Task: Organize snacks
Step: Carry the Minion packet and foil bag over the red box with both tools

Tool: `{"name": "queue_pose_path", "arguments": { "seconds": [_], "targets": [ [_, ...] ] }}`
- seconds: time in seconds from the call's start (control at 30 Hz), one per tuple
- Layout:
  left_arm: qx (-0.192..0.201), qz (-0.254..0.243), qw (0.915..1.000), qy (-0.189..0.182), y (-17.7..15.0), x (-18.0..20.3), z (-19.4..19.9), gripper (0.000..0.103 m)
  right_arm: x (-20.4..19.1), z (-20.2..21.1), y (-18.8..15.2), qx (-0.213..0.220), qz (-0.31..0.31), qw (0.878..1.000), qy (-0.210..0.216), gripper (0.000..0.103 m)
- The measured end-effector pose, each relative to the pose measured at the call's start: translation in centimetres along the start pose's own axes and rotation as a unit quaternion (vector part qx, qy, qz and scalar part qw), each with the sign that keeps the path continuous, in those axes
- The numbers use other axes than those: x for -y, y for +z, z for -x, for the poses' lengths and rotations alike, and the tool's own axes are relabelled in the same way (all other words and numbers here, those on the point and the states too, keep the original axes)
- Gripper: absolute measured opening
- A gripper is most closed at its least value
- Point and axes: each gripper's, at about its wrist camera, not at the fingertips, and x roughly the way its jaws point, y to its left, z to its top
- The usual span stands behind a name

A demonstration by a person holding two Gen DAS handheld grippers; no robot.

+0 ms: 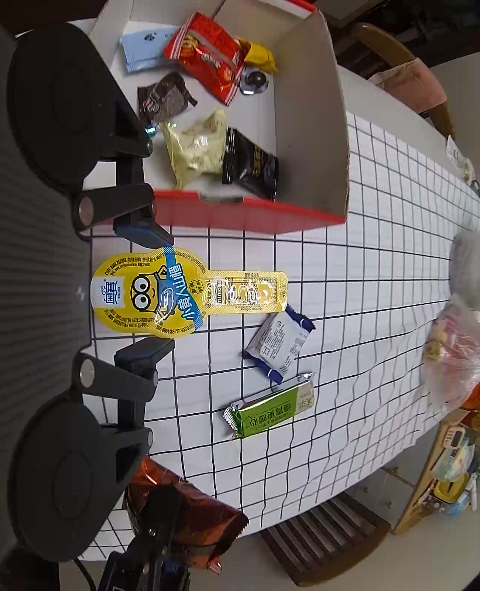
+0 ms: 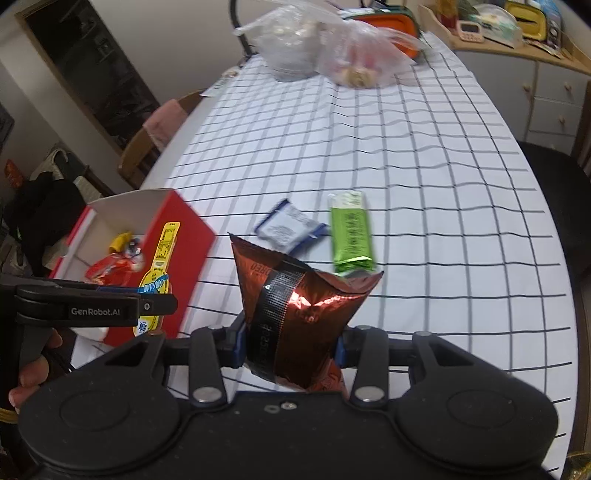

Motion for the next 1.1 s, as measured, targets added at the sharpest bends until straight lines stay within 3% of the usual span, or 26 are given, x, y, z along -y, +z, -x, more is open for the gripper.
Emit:
{"name": "queue_pose_path", "arguments": {
  "seconds": [0.3, 0.5, 0.73, 1.1],
  "targets": [
    [0.041, 0.006, 0.9991, -0.008, -0.2, -5.2, 4.6, 0.052, -6.2, 0.1, 0.6, 0.019, 0.021, 0.999, 0.025, 0.040],
    [0.062, 0.014, 0.9979, 0.005, 0.3, -9.4, 6.3, 0.052, -10.7, -1.1, 1.2, 0.027, 0.038, 0.998, 0.039, 0.040],
    [0.073, 0.021, 0.9967, 0.028, 0.6, -14.8, 7.1, 0.052, -15.9, -3.1, 2.0, 0.032, 0.058, 0.997, 0.046, 0.040],
    [0.066, 0.026, 0.9951, 0.068, 1.4, -22.0, 6.1, 0.052, -22.3, -9.0, 2.4, -0.001, 0.093, 0.994, 0.048, 0.040]
  ]
}}
